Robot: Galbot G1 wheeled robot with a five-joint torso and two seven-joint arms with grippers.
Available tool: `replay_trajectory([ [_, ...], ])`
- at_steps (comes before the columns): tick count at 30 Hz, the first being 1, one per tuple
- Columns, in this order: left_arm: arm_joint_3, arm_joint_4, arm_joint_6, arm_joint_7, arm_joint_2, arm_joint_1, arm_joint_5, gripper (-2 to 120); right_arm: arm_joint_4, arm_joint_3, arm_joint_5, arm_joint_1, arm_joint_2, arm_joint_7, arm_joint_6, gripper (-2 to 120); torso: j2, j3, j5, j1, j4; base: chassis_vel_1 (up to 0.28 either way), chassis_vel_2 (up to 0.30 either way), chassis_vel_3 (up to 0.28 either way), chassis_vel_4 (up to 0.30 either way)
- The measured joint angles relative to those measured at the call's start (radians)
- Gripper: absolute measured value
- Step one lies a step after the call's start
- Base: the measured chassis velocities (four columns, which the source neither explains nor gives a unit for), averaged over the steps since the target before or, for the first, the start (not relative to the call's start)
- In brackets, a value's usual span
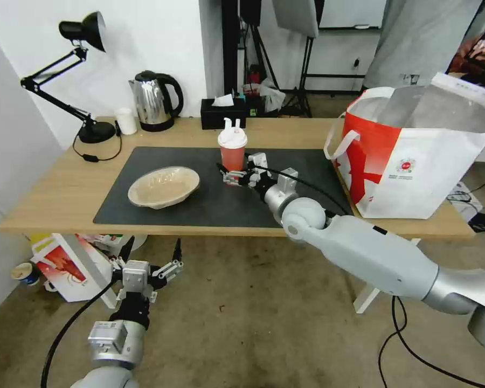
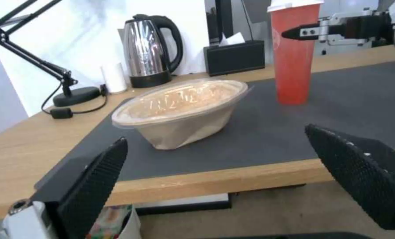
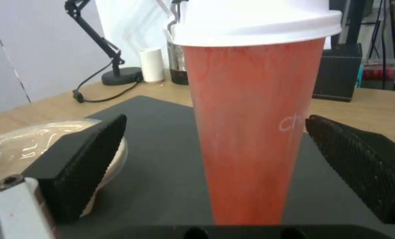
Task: Pick up the trash from the table and place it into the takeout bag.
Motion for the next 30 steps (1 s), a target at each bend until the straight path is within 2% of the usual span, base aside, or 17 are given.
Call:
replay_trajectory([
  [12, 0.000, 0.000, 0.000, 0.000, 0.000, 0.000, 0.000, 100, -0.038, 0.005, -0.015, 0.005, 0.004, -0.002, 0.001, 100, 0.000, 0.000, -0.0001, 0.000, 0.0000, 0.000, 0.000, 0.000, 0.000],
  [30, 0.000, 0.000, 0.000, 0.000, 0.000, 0.000, 0.000, 100, -0.185, 0.023, -0.041, 0.007, 0.108, -0.031, 0.028, 100, 0.000, 0.000, -0.0002, 0.000, 0.0002, 0.000, 0.000, 0.000, 0.000],
])
